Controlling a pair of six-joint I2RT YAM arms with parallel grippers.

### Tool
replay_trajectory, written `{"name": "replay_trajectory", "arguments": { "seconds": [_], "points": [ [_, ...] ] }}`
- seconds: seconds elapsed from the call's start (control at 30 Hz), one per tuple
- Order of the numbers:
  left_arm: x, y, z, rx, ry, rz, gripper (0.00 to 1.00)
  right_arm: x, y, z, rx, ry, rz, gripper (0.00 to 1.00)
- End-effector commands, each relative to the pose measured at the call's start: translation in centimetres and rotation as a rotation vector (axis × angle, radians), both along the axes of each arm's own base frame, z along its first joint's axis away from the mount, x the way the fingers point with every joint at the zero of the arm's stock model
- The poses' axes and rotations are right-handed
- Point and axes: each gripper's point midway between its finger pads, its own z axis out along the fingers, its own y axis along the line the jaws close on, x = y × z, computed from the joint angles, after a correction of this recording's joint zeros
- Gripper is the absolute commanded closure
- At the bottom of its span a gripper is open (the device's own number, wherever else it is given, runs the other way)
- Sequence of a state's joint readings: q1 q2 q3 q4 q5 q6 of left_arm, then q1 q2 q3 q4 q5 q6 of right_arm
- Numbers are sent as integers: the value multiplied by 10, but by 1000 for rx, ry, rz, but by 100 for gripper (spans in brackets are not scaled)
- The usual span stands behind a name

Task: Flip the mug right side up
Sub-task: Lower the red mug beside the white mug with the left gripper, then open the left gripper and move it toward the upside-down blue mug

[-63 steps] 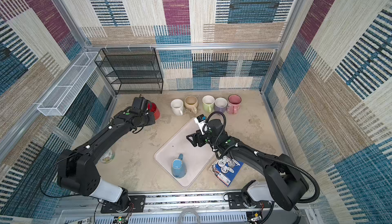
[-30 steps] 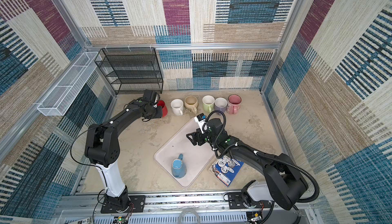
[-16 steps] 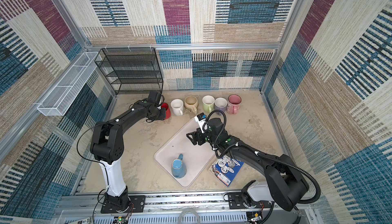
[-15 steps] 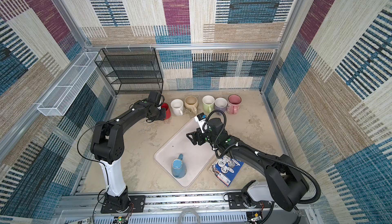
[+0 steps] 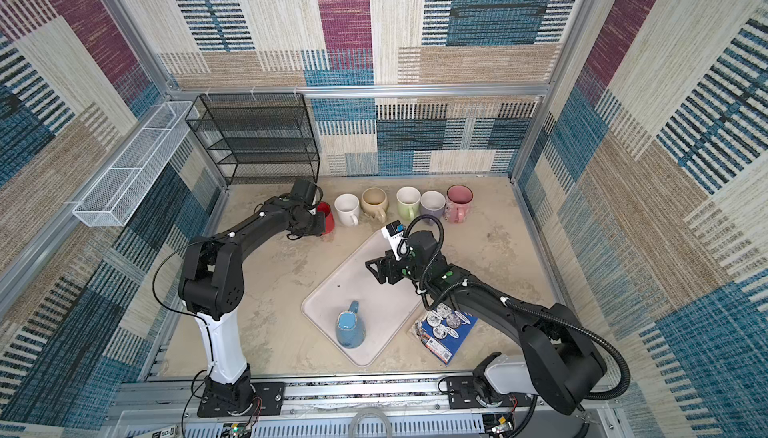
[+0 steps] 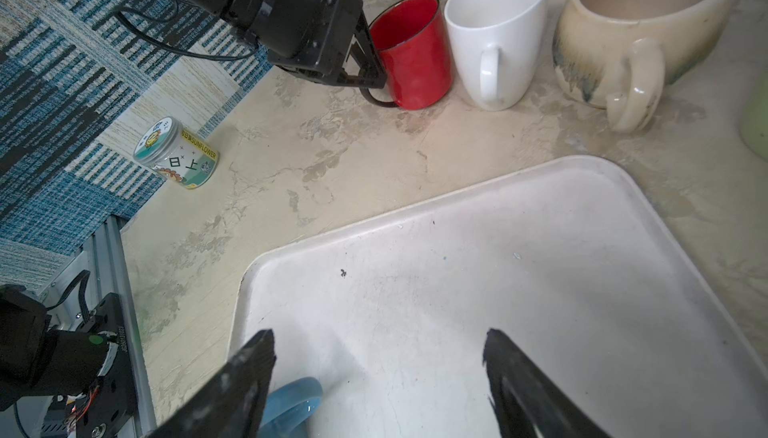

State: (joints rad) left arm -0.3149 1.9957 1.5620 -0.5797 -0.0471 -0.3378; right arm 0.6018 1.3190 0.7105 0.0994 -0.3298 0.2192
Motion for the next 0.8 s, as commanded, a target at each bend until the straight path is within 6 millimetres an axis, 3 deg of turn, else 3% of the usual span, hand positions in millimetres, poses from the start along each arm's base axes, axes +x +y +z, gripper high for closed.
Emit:
{"name": "replay_trajectory", "arguments": {
  "seconds": [0.0, 0.23, 0.47, 0.63, 0.7, 0.77],
  "points": [
    [2, -2, 5, -9, -19, 1, 69, 1, 1, 7, 4, -20, 5, 20],
    [-3, -1, 17, -16, -37, 9, 51, 0, -3, 14, 1, -18, -11, 21],
    [-21, 8, 56, -27, -103, 29, 35, -5, -8, 13, -7, 1, -27, 21],
    [-52, 11, 77, -73, -115, 23, 26, -7, -12, 10, -15, 24, -41, 21],
    [-68, 9, 82, -91, -117, 3, 14, -9, -13, 9, -18, 27, -43, 21],
    [-87, 3, 86, -57, -116, -35, 10, -10, -14, 6, -24, 31, -44, 21]
  ]
}}
